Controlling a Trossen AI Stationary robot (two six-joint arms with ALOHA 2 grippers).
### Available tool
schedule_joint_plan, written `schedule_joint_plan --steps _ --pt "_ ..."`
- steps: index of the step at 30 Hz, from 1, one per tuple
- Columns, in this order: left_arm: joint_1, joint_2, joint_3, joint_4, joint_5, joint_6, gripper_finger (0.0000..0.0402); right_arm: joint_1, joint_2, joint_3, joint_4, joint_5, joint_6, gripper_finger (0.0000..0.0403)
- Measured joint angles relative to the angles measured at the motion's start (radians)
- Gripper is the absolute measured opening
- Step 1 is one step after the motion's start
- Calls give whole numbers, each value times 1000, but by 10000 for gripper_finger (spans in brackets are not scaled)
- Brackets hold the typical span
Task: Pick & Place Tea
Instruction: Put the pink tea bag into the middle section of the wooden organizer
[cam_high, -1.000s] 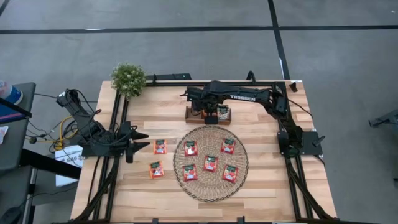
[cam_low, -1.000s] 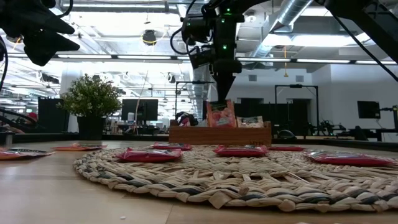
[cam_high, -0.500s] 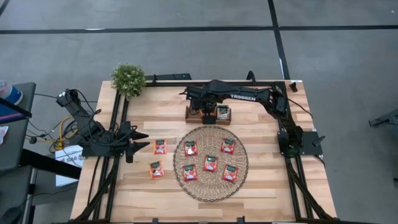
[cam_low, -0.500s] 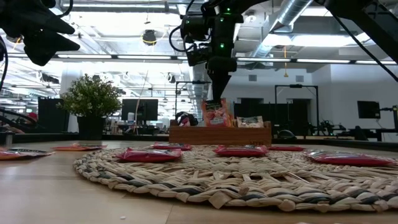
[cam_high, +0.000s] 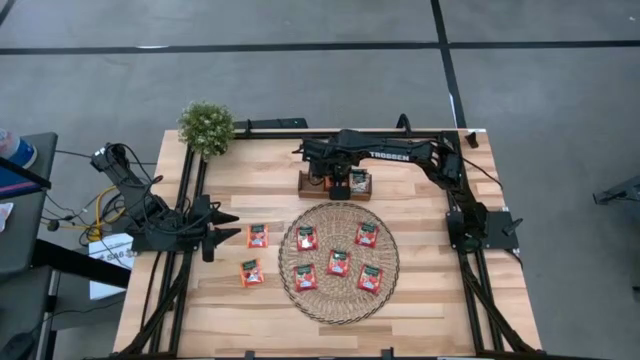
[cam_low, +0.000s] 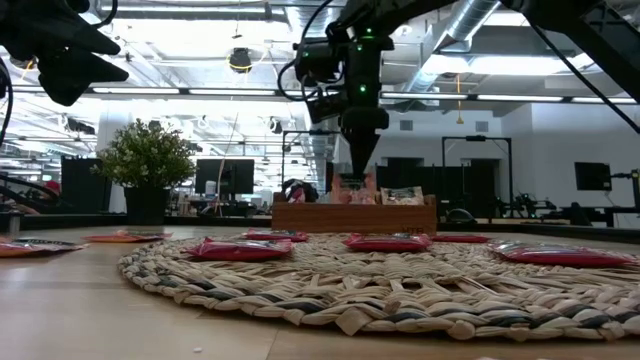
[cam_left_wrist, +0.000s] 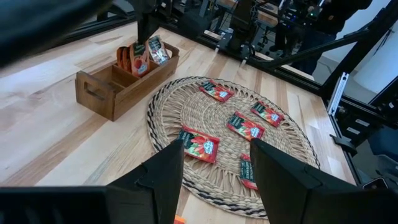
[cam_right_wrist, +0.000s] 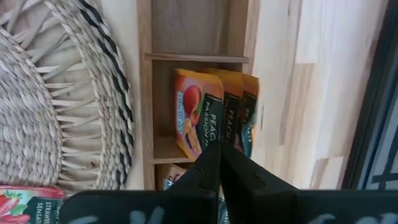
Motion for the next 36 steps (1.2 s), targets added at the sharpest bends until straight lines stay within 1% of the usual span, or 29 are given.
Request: schedule_joint_plan --steps 7,10,19,21,24,27,31,33,36 --pt "0 0 0 0 0 0 177 -8 0 0 1 0 -5 1" --pt "0 0 0 0 0 0 177 -13 0 0 1 -3 -5 11" --pt "0 0 0 0 0 1 177 -13 0 0 -19 -3 19 98" --pt "0 0 0 0 0 1 177 -10 0 2 -42 -1 30 112" --pt "0 0 0 0 0 1 177 7 -6 30 -105 -2 90 126" --pt "0 0 0 0 0 2 177 37 -10 63 -198 -27 130 133" --pt "0 0 0 0 18 2 177 82 -20 72 -288 -65 120 135" --pt "0 0 0 -1 38 -1 177 98 -48 62 -298 -88 116 132" --pt "0 0 0 -1 49 -27 177 108 -125 23 -285 -135 118 121"
